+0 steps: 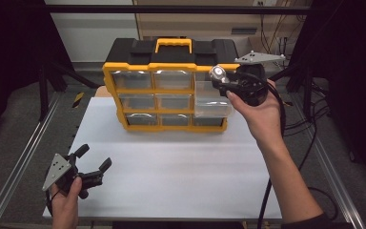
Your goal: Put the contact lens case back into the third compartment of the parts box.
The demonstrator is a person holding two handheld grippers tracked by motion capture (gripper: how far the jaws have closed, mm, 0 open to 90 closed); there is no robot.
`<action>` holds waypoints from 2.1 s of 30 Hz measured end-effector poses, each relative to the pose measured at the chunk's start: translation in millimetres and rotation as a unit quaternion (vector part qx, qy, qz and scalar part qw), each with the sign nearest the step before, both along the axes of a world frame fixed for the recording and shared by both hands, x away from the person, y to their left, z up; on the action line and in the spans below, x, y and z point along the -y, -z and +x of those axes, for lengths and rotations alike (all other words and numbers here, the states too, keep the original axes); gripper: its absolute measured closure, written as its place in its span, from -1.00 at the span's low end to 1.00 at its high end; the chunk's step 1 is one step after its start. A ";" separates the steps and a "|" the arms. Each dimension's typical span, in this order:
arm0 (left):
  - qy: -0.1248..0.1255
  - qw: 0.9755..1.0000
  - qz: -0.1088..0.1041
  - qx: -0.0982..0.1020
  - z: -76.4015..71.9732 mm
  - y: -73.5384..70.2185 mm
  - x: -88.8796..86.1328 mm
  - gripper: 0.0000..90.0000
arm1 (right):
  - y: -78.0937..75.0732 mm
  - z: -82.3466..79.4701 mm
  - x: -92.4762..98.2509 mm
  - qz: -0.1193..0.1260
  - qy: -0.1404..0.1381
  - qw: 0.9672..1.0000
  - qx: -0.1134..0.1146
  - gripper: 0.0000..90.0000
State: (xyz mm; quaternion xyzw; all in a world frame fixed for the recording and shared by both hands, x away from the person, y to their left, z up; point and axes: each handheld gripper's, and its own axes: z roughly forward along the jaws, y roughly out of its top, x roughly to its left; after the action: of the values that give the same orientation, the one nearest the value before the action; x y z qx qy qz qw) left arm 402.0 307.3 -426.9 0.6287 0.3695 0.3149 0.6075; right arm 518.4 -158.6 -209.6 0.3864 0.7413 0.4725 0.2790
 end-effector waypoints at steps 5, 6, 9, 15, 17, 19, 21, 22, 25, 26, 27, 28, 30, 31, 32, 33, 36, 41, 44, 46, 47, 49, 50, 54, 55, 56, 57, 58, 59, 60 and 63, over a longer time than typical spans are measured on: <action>0.001 1.000 0.003 0.000 0.2 -0.1 0.3 -0.96 | -1.0 -3.2 -0.1 0.000 -0.004 1.000 -0.001 0.09; 0.002 1.000 0.003 -0.001 0.2 0.0 0.8 -0.96 | -0.8 -4.1 -0.8 -0.005 -0.005 1.000 -0.002 0.09; 0.003 1.000 0.005 -0.001 -0.2 -0.1 1.2 -0.96 | -0.1 -3.7 -0.1 0.002 -0.016 1.000 0.000 -0.04; 0.004 1.000 0.005 -0.001 0.2 -0.2 1.4 -0.96 | -4.3 -10.4 6.2 0.035 -0.013 0.999 0.022 -0.30; 0.005 1.000 0.005 0.000 0.1 -0.3 1.7 -0.96 | -2.7 -11.5 7.6 0.048 -0.008 0.998 0.038 -0.41; 0.006 1.000 0.006 -0.001 0.2 0.1 2.6 -0.96 | 0.9 -11.6 8.4 0.063 0.000 0.996 0.058 -0.52; 0.004 1.000 0.006 -0.001 -0.1 0.2 2.4 -0.96 | 4.0 -10.7 8.4 0.071 0.005 0.995 0.068 -0.60; 0.004 1.000 0.005 -0.001 -0.2 0.1 2.0 -0.96 | 5.4 -10.2 8.6 0.074 0.007 0.995 0.070 -0.65; -0.001 1.000 0.001 0.000 -0.6 -0.3 0.3 -0.96 | 9.8 -8.6 8.4 0.083 0.015 0.994 0.072 -0.75; -0.001 1.000 0.001 0.000 -0.6 -0.3 0.3 -0.96 | 9.8 -8.6 8.4 0.083 0.015 0.994 0.072 -0.75; -0.005 1.000 -0.003 -0.001 -0.3 -0.1 -1.5 -0.96 | 11.5 -9.1 8.9 0.085 0.012 0.993 0.075 -0.81; -0.007 1.000 -0.003 -0.001 0.0 -0.4 -2.5 -0.96 | 12.1 -9.7 9.4 0.089 0.009 0.993 0.078 -0.83; -0.007 1.000 -0.005 0.000 0.1 -0.6 -2.5 -0.96 | 13.4 -10.9 10.8 0.097 0.004 0.992 0.083 -0.84; -0.007 1.000 -0.003 0.002 0.2 -1.1 -1.7 -0.97 | 14.9 -12.6 13.4 0.108 -0.005 0.990 0.094 -0.87; -0.007 1.000 -0.003 0.002 0.2 -1.1 -1.7 -0.97 | 14.9 -12.6 13.4 0.108 -0.005 0.990 0.094 -0.87; -0.007 1.000 0.000 0.002 0.3 -0.8 -0.2 -0.97 | 15.6 -13.3 15.2 0.113 -0.009 0.989 0.098 -0.89; -0.010 1.000 0.000 0.003 0.0 -0.2 -0.1 -0.99 | 16.2 -12.7 16.4 0.114 -0.012 0.988 0.099 -0.93; -0.014 1.000 -0.007 0.002 0.0 0.0 -2.5 -0.99 | 17.6 -15.4 19.5 0.124 -0.009 0.987 0.106 -0.94; -0.012 1.000 -0.002 0.001 0.1 0.7 -1.0 -0.99 | 19.5 -18.7 23.0 0.117 0.001 0.986 0.116 -0.92; -0.014 1.000 -0.002 -0.001 0.6 1.1 -0.9 -0.99 | 19.4 -19.8 25.0 0.118 0.005 0.986 0.120 -0.91; -0.013 1.000 -0.003 -0.001 0.6 1.2 -1.0 -0.99 | 19.2 -20.8 26.1 0.121 0.007 0.985 0.124 -0.91; -0.013 1.000 -0.003 -0.001 0.6 1.3 -1.3 -0.99 | 18.8 -23.1 28.5 0.122 0.009 0.983 0.135 -0.90; -0.014 1.000 -0.003 -0.001 0.5 1.2 -1.3 -0.99 | 18.7 -24.2 29.3 0.122 0.014 0.982 0.141 -0.90; -0.012 1.000 -0.003 0.001 0.1 0.6 -0.5 -0.99 | 18.4 -27.3 34.2 0.123 0.018 0.980 0.152 -0.89; -0.013 1.000 -0.002 0.001 0.2 0.7 -0.4 -0.99 | 18.4 -27.9 35.3 0.125 0.019 0.980 0.151 -0.89; -0.013 1.000 -0.002 0.001 0.2 0.7 -0.4 -0.99 | 18.4 -27.9 35.3 0.125 0.019 0.980 0.151 -0.89; -0.013 1.000 -0.003 0.001 0.2 0.8 -0.4 -0.99 | 18.3 -28.6 36.8 0.125 0.020 0.980 0.153 -0.89; -0.013 1.000 -0.002 0.000 0.3 0.9 -0.7 -0.99 | 18.9 -29.7 39.7 0.125 0.027 0.979 0.157 -0.90; -0.013 1.000 -0.002 0.000 0.4 0.9 -0.7 -0.99 | 19.3 -29.8 40.9 0.123 0.028 0.979 0.157 -0.90; -0.013 1.000 -0.002 0.000 0.4 0.9 -0.7 -0.99 | 19.8 -29.9 42.3 0.123 0.030 0.979 0.157 -0.90; -0.011 1.000 -0.001 0.001 0.5 0.7 0.0 -0.99 | 20.9 -29.8 46.5 0.124 0.033 0.980 0.154 -0.90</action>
State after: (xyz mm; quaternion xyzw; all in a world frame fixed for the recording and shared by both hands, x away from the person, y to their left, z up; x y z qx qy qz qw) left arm 402.5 307.3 -427.6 0.6237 0.3760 0.3214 0.6053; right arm 488.6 -205.2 -230.6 0.3649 0.6121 0.6049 0.3554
